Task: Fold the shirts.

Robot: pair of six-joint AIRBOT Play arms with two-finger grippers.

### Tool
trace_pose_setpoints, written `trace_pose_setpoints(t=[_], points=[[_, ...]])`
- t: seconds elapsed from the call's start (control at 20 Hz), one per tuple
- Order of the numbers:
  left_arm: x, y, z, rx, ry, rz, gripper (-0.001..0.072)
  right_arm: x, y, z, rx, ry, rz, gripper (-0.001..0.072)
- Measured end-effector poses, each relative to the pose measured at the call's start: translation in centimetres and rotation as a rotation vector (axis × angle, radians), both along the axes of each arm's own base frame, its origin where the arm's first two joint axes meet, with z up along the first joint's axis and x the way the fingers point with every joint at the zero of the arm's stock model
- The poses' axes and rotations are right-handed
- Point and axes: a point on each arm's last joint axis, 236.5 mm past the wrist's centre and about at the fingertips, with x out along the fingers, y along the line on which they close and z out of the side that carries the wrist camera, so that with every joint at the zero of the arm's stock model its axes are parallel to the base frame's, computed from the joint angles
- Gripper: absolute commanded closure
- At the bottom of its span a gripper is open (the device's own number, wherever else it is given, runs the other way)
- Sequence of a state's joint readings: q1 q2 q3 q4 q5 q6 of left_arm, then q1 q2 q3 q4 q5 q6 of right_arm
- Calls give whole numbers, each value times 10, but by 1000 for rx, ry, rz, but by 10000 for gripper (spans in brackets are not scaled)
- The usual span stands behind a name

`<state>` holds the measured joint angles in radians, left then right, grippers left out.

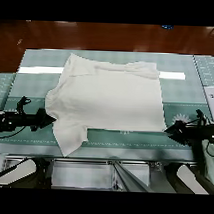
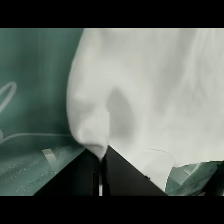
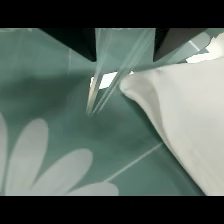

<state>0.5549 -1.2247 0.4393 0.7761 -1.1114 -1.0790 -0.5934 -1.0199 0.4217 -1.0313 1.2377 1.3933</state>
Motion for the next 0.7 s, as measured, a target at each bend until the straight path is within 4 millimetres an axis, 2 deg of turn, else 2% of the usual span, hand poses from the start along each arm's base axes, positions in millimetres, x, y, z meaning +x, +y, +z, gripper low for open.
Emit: trace_pose_setpoints(t=[0.25, 0.3, 0.35, 0.4, 0.5, 0.55, 0.6, 0.7], points=[[0, 0, 0, -2, 0, -2, 681, 28, 18, -6, 114, -53, -48, 317], [0, 0, 0, -3, -1, 0, 681, 34, 22, -8, 133, -66, -57, 411], [0, -1, 1, -3, -2, 0, 681, 40, 23, -11, 135, -81, -59, 606], [1, 0, 1, -3, -6, 3, 681, 44, 25, -14, 132, -94, -51, 684], [7, 1, 6, 7, -31, 2, 682, 56, 29, -10, 124, -144, 4, 685], [13, 3, 12, 11, -58, 6, 682, 65, 31, -2, 122, -179, 32, 685], [23, 2, 26, -1, -106, 12, 682, 79, 33, 14, 124, -234, 56, 685], [53, 3, 73, -21, -253, 27, 682, 112, 30, 61, 92, -368, 112, 685]])
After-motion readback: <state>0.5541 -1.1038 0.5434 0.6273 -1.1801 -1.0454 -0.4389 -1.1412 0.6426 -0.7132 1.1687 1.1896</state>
